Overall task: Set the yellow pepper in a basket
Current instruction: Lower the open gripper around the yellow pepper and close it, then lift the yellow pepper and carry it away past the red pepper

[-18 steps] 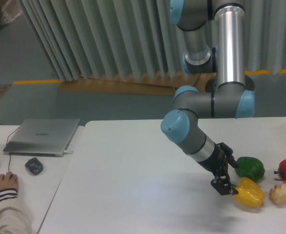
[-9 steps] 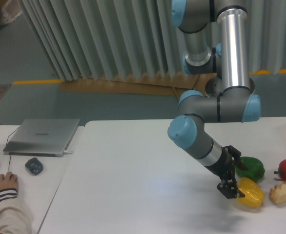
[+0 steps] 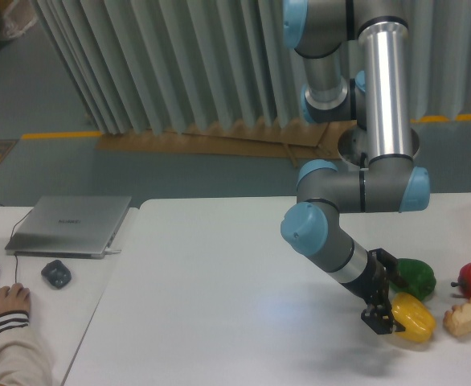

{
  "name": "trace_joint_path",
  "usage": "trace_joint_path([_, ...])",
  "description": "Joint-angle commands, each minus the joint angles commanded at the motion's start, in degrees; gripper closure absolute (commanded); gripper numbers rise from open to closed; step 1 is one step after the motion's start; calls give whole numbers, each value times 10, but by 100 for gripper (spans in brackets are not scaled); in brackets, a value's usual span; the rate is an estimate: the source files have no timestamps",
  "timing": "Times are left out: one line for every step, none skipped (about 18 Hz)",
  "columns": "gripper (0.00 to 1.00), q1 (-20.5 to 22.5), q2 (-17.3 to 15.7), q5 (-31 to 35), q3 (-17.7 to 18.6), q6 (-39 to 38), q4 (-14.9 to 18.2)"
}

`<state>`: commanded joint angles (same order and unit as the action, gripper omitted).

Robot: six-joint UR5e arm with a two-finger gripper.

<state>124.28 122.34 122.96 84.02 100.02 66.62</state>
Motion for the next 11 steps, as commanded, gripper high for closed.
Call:
trace_joint_path([0, 0, 3, 0, 0, 0, -3])
trace_joint_path([0, 1, 4, 0, 1, 0, -6])
trace_joint_path([0, 1, 4, 0, 1, 0, -8])
trace_joint_path([0, 1, 4, 0, 2, 0, -8])
trace_joint_path([0, 1, 4, -1, 2, -1, -9])
trace_joint_path([0, 1, 4, -1, 2, -3, -9])
trace_joint_path([0, 1, 4, -1, 2, -4, -9])
trace_joint_path([4, 1, 4, -1, 3, -5, -9])
trace_joint_path([19, 2, 4, -1, 2, -8, -9])
trace_joint_path([32, 3, 4, -2, 3, -9, -8])
trace_joint_path([48, 4, 4, -2, 3, -12, -8])
